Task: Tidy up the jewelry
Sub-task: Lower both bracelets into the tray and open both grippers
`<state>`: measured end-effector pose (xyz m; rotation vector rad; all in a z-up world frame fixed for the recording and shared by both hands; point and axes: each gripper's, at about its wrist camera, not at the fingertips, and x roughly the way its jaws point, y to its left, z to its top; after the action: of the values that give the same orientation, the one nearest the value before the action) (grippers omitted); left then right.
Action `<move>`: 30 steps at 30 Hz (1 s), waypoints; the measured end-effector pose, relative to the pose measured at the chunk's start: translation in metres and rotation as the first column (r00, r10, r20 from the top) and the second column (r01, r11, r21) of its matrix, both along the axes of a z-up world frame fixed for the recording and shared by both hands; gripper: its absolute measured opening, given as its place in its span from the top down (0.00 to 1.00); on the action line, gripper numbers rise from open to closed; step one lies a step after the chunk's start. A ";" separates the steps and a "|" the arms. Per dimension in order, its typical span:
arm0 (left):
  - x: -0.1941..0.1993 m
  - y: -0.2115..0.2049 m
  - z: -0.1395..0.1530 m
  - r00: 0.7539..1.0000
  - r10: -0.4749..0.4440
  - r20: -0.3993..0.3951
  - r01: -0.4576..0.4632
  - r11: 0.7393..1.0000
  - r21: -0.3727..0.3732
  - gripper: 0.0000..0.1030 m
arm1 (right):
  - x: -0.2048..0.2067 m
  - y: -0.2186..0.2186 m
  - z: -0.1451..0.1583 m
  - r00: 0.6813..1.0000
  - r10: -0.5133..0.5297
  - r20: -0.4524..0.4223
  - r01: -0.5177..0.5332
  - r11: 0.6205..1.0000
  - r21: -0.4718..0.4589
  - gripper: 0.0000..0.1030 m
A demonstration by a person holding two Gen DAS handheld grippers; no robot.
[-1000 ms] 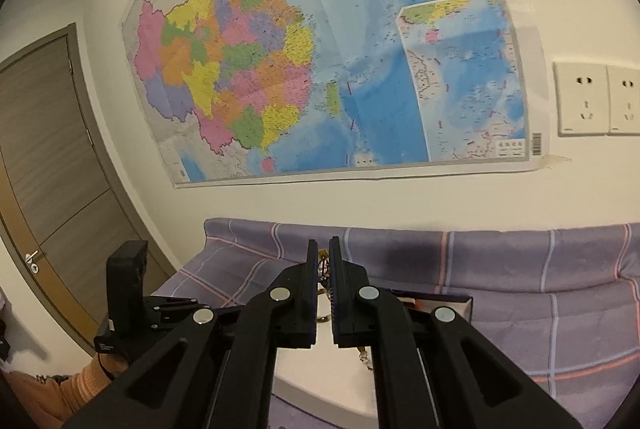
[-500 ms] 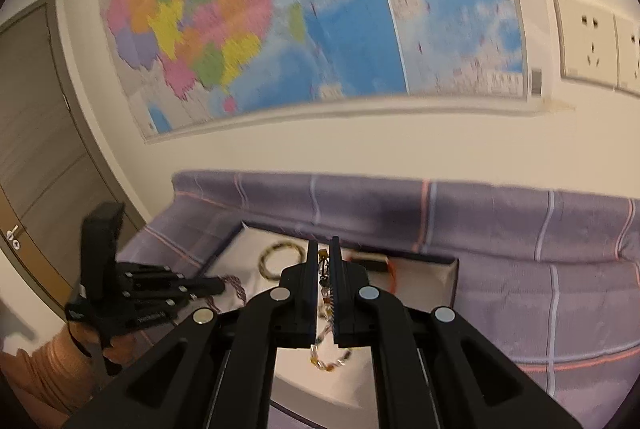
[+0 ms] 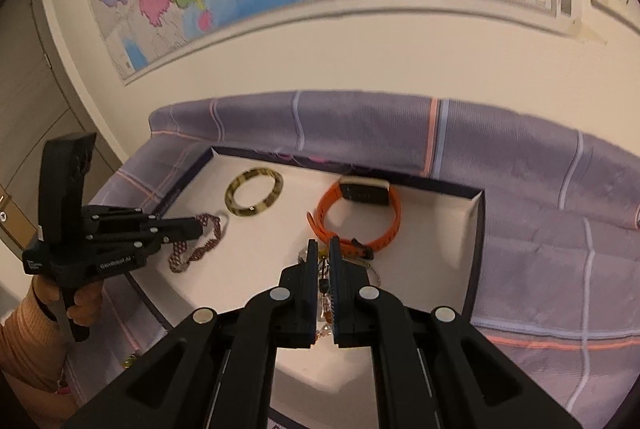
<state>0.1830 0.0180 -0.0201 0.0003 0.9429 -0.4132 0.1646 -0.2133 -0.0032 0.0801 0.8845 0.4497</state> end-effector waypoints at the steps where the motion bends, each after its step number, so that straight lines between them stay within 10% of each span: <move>1: 0.002 0.000 0.000 1.000 0.004 -0.003 -0.004 1.000 0.000 0.96 | 0.002 0.001 -0.002 1.000 -0.002 -0.008 0.002 1.000 0.000 0.96; 8: 0.017 -0.007 -0.003 0.999 0.036 -0.001 -0.035 0.999 0.039 0.94 | 0.003 -0.001 -0.012 0.998 -0.039 -0.041 0.038 0.999 -0.006 0.83; 16: -0.002 0.001 0.019 0.995 0.041 0.087 -0.045 0.998 0.037 0.64 | -0.032 -0.025 0.012 0.997 -0.068 0.018 0.068 0.998 0.016 0.77; 30: -0.118 0.008 0.052 0.967 -0.089 0.239 0.084 0.996 0.029 0.47 | -0.146 -0.009 -0.014 0.996 0.085 -0.036 -0.089 0.987 -0.133 0.63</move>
<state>0.0646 0.0256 0.0323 0.1069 0.7094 -0.4740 0.0187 -0.2225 -0.0177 -0.0765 0.9482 0.4700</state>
